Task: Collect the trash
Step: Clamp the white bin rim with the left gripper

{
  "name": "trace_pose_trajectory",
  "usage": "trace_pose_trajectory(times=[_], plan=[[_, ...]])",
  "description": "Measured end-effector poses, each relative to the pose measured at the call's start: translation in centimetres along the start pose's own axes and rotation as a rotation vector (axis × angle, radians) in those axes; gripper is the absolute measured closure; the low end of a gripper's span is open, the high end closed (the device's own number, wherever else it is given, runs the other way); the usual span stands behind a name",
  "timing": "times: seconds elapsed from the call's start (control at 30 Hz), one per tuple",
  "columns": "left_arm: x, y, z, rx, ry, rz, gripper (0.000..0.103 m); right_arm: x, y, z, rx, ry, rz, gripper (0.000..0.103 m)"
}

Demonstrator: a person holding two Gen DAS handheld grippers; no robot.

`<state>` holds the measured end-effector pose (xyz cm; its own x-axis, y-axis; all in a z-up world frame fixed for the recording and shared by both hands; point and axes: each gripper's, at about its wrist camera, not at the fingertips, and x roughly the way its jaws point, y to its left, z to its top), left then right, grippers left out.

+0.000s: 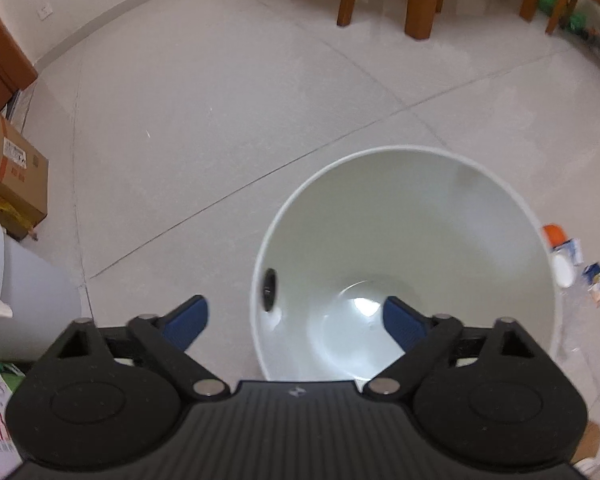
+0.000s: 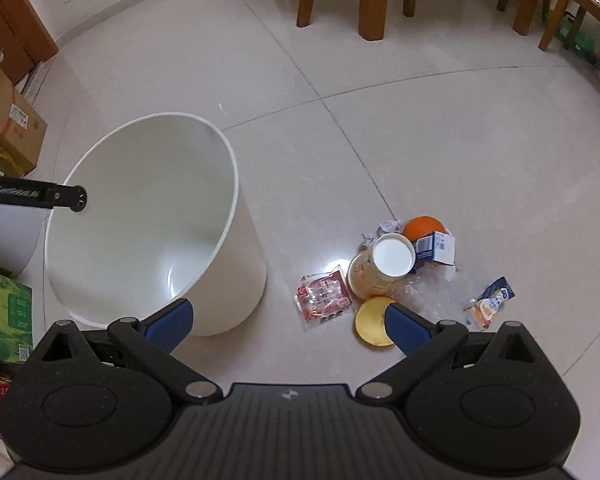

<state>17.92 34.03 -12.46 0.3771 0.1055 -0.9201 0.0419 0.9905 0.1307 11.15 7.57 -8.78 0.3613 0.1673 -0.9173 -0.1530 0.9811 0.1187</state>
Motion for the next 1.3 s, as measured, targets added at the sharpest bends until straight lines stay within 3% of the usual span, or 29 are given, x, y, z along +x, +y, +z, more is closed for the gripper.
trace_pose_trajectory(times=[0.17,0.3,0.4,0.8,1.1,1.3], plan=[[2.9,1.1,0.4,-0.008,0.027,0.005,0.052,0.9,-1.2,-0.2,0.027,0.021,-0.020,0.000],[4.2,1.3,0.5,-0.034,0.036,0.015,0.058,1.4,-2.0,-0.4,0.065,0.034,-0.023,0.000],[4.8,1.1,0.3,-0.025,0.036,0.045,0.069,1.4,-2.1,-0.5,0.069,0.035,-0.021,0.000],[6.6,0.1,1.2,0.002,0.083,0.060,0.070,1.5,-2.0,-0.7,0.067,0.039,-0.032,0.000],[7.3,0.5,2.1,0.041,0.107,0.064,0.086,1.7,-1.9,-0.8,0.065,0.042,-0.045,0.000],[7.6,1.1,2.1,0.018,0.110,0.032,0.089,1.9,-2.1,-1.0,0.066,0.050,-0.054,0.000]])
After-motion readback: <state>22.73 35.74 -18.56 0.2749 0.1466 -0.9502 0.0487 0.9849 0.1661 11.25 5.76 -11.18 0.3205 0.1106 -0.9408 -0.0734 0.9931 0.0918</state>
